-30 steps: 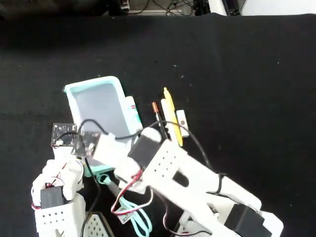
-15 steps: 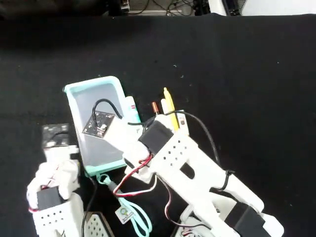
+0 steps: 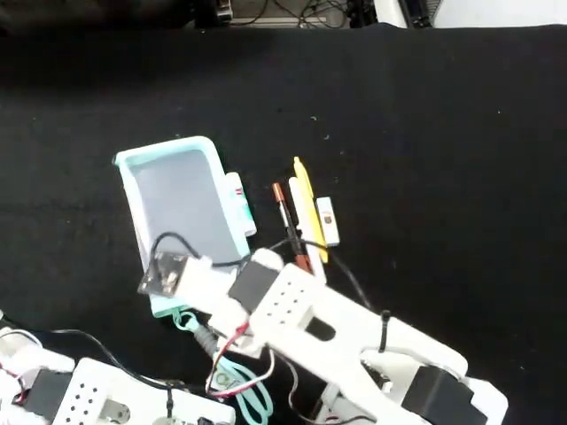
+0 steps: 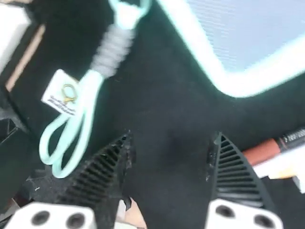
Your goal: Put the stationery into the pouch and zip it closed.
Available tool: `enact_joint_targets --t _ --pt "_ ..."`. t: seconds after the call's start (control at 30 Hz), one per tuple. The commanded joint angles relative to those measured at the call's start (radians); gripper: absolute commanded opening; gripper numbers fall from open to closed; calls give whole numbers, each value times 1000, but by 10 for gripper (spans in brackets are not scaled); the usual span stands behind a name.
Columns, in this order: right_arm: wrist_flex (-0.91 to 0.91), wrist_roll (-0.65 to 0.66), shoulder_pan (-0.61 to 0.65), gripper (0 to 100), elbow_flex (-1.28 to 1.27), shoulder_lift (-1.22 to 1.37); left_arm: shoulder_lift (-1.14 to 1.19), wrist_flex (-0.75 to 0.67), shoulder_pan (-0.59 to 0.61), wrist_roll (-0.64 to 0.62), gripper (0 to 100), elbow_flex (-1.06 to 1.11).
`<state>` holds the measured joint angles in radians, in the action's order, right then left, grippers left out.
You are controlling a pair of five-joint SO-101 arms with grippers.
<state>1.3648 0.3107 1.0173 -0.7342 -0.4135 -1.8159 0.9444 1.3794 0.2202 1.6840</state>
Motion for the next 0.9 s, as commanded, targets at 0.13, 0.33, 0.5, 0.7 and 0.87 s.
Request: enact_joint_targets --t 0.13,0.33,0.5,0.7,0.87 --pt "-17 -11 28 275 -5 4 -3 -123 -168 -3 117 15" --pt "-18 -9 28 380 -7 4 -3 -428 -127 -91 148 15" --pt "-32 -3 28 389 -27 5 -3 -466 -176 -95 148 15" --pt "-37 -3 21 389 -41 5 -2 -474 -318 -74 148 -50" --pt "-37 -3 21 389 -39 5 -2 -474 -361 37 148 -150"
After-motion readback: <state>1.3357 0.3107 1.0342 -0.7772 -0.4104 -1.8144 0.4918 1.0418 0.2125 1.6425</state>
